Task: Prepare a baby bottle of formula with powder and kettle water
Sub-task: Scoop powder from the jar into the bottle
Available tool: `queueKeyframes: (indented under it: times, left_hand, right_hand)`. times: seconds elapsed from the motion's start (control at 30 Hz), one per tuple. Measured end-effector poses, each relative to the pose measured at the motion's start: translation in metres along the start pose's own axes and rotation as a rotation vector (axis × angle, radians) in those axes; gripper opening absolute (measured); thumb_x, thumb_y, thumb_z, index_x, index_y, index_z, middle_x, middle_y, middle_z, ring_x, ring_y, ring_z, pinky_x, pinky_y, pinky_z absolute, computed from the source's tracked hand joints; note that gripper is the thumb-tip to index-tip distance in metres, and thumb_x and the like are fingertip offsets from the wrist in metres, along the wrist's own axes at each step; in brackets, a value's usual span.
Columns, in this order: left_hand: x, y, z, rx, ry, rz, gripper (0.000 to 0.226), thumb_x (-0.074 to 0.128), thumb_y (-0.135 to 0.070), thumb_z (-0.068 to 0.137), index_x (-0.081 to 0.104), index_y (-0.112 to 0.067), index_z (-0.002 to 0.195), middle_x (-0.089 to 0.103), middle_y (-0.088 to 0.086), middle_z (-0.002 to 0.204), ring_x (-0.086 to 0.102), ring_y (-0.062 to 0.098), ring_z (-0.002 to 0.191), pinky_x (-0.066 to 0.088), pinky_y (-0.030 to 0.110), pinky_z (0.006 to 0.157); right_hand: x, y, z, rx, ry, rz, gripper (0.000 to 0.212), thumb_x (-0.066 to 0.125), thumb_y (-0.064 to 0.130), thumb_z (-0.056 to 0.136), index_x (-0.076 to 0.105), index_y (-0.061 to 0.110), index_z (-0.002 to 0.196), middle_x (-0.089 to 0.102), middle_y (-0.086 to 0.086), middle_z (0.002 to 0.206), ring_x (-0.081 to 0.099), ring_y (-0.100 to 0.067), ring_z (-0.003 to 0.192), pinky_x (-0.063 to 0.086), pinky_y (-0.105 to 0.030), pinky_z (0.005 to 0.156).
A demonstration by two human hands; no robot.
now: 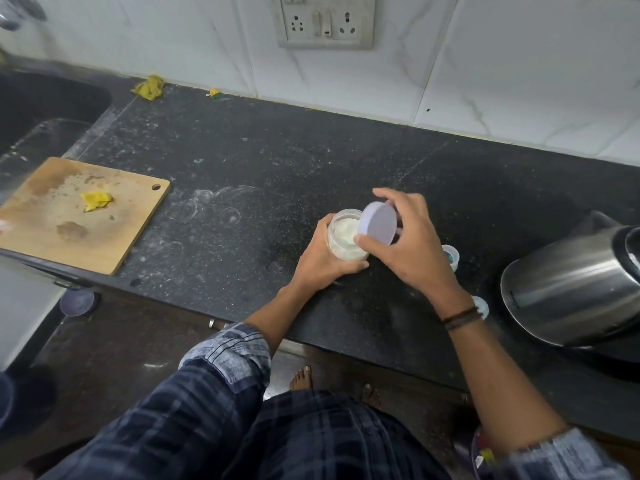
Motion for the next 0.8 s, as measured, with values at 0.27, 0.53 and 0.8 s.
queueKeyframes:
  times: [0.27,0.53,0.8]
  left_hand:
    - [-0.004,0.0,0.002,0.004,0.076,0.037,0.106,0.099,-0.043,0.055,0.036,-0.044,0.14,0.044,-0.035,0.137,0.046,-0.005,0.134,0.037,0.013,0.107]
    - [-0.008,-0.015,-0.001,-0.003,0.15,-0.083,0.123,0.097,-0.041,0.052,0.028,-0.017,0.152,0.041,0.0,0.152,0.041,0.012,0.143,0.034,0.029,0.119]
    - [-0.007,-0.027,0.002,0.013,0.113,-0.11,0.094,0.094,-0.04,0.058,0.046,-0.029,0.138,0.055,-0.003,0.14,0.054,0.013,0.133,0.042,0.036,0.113]
  right_hand:
    - [0.031,-0.055,-0.094,-0.028,-0.179,-0.086,0.057,0.086,0.043,0.078,0.058,0.024,0.125,0.034,0.012,0.125,0.041,0.013,0.119,0.031,0.003,0.095]
    - [0.055,-0.09,-0.116,0.058,-0.099,-0.082,0.057,0.092,0.033,0.074,0.048,0.031,0.11,0.034,0.013,0.125,0.045,-0.003,0.113,0.046,-0.021,0.08]
    - [0.054,-0.095,-0.122,0.127,0.037,-0.137,0.062,0.094,0.031,0.075,0.053,0.023,0.121,0.034,0.007,0.139,0.046,-0.01,0.12,0.06,-0.044,0.084]
Point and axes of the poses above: each hand's wrist, its own z-axis towards the middle knuckle, its own x-axis out of the palm, y = z × x, the point moved 3 cm from there along z, towards the middle knuckle
